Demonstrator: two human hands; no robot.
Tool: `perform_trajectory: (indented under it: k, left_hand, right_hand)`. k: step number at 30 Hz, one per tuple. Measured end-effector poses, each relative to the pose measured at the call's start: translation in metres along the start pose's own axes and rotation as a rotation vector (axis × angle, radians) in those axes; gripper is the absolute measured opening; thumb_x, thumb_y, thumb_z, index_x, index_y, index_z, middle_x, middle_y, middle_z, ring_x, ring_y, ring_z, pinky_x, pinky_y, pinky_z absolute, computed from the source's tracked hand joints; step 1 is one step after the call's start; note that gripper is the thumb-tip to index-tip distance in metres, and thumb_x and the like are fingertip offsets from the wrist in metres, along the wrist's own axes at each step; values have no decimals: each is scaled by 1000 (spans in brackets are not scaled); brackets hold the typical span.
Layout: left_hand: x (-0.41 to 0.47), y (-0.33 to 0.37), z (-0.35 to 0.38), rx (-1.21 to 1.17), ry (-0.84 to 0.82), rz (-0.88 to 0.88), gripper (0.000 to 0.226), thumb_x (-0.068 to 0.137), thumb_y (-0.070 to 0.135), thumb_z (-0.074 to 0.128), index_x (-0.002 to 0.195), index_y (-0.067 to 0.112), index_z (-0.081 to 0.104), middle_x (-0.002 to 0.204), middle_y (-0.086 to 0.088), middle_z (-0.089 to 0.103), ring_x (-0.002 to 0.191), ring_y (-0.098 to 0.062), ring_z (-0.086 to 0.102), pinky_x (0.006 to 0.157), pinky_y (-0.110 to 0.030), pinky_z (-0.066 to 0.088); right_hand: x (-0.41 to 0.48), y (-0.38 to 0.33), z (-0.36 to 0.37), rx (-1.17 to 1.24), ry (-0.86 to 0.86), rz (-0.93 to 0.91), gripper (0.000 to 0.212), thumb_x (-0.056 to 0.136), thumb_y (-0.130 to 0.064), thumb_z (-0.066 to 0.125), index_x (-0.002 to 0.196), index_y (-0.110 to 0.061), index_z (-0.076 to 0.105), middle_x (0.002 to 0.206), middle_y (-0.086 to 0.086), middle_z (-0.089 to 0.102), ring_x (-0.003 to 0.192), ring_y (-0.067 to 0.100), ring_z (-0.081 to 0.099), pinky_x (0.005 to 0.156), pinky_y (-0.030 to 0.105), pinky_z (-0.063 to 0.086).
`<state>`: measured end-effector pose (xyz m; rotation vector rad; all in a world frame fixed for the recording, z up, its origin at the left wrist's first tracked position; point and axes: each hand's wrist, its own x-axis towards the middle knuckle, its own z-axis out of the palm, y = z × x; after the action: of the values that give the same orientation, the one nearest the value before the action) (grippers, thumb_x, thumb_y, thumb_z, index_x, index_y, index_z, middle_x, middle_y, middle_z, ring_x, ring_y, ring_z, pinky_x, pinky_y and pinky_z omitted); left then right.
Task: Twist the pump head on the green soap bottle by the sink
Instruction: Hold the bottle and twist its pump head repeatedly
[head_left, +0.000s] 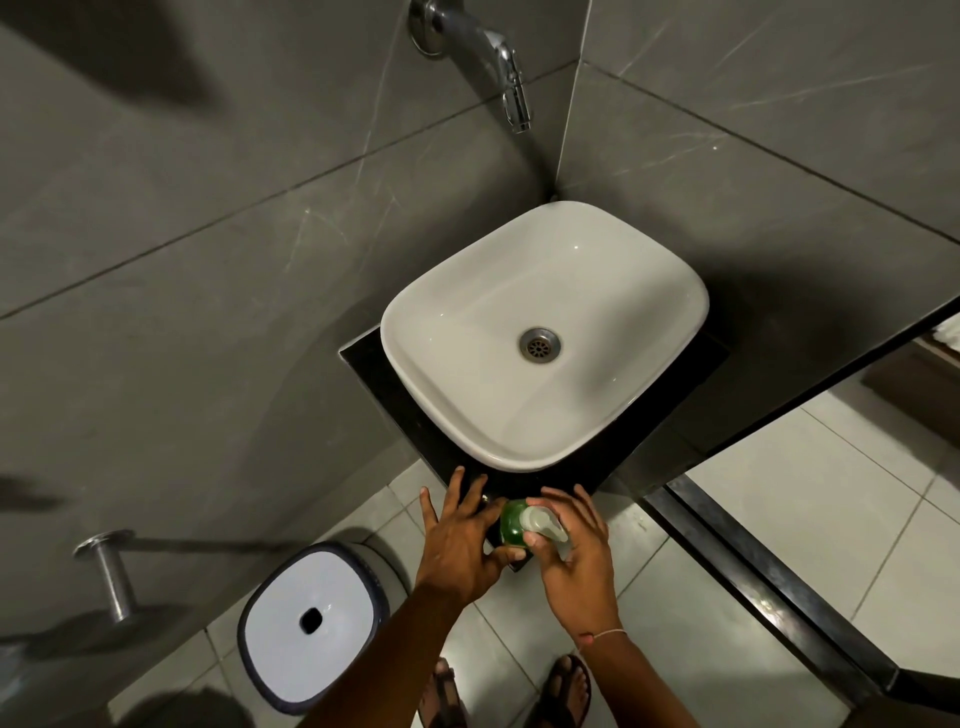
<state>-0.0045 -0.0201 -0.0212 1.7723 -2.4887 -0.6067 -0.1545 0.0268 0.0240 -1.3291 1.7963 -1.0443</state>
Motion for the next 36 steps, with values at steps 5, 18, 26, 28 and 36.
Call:
perform_trajectory:
  k: [5,18,26,28,36]
  left_hand:
    - [-1,-1,0,8,0,5,67,78,69,54,136,38,42,158,2,19,143,-19,-18,106,-55,-26]
    - [0,-2,4,-24,29,29,77,76,81,36,138,36,42,157,-1,21,143,-20,-17,104,-53,-29]
    - [0,-3,4,-26,30,32,76,76,78,46,139,36,39,157,1,21,143,-19,-18,100,-48,-36]
    - [0,-3,4,-25,30,35,77,76,79,42,139,36,39,158,1,20,142,-18,-19,101,-48,-36]
    - [0,-2,2,-45,28,27,71,77,72,51,137,36,41,157,0,22,143,-19,-16,106,-55,-26]
  right_hand:
    - [1,5,-4,-20,-107,14,49,73,-42,61,120,-50,50,134,-26,45,136,9,32,110,57,29]
    - [-2,-22,7,-84,197,74,35,66,-32,83,94,-40,63,114,-35,43,132,6,30,113,62,17]
    - [7,-19,-5,-171,7,87,38,70,-34,80,106,-39,67,145,2,44,141,15,27,118,56,-1]
    - [7,-16,-4,-127,-17,112,39,72,-35,78,103,-51,60,146,-5,37,140,11,28,118,54,-3]
    - [18,-2,-8,23,-253,51,47,76,-24,69,101,-62,59,134,-25,53,145,1,6,116,61,-4]
